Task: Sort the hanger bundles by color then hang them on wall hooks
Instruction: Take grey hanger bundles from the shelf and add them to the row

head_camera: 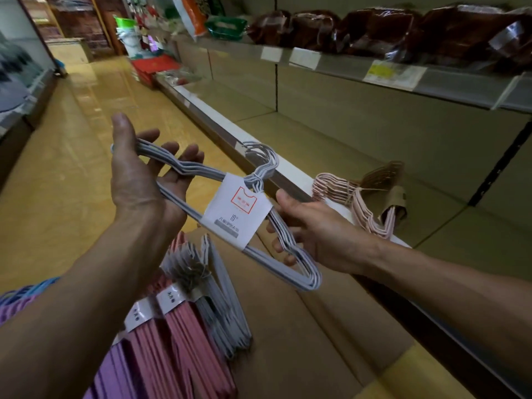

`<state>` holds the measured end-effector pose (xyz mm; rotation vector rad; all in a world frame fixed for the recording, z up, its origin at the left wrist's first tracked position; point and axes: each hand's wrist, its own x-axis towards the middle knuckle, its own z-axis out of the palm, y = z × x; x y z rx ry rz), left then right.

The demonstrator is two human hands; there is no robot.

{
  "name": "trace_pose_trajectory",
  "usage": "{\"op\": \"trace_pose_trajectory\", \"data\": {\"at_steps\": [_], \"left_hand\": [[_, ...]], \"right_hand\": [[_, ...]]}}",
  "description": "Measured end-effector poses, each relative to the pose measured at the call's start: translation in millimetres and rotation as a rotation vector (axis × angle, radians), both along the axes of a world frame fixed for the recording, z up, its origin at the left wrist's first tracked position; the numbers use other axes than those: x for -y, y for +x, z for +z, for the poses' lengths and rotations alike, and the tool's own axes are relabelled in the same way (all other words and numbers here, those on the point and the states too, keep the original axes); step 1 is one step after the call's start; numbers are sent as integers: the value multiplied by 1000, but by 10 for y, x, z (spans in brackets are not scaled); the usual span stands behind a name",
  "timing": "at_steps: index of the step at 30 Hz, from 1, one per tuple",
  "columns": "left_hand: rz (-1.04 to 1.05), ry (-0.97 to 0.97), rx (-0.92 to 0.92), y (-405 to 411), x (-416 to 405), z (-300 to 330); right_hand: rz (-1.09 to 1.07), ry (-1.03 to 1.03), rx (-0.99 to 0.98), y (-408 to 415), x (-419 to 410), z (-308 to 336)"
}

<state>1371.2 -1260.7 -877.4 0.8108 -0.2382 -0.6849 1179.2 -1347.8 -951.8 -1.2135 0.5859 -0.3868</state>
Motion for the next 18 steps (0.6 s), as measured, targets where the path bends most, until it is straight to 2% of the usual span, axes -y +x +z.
{"op": "trace_pose_trajectory", "data": {"at_steps": [3, 6, 14, 18], "left_hand": [[-2, -1, -37, 122, -124, -9], [-13, -24, -77, 204, -207, -45], [-32, -17, -72, 363, -298, -82], [-29, 110, 19, 450, -304, -96]], "right_hand": [[145, 259, 41, 76, -35, -17], [271, 393, 45, 126, -94, -23], [423, 554, 164, 249, -212, -81], [388, 566, 202, 266, -195, -122]]}}
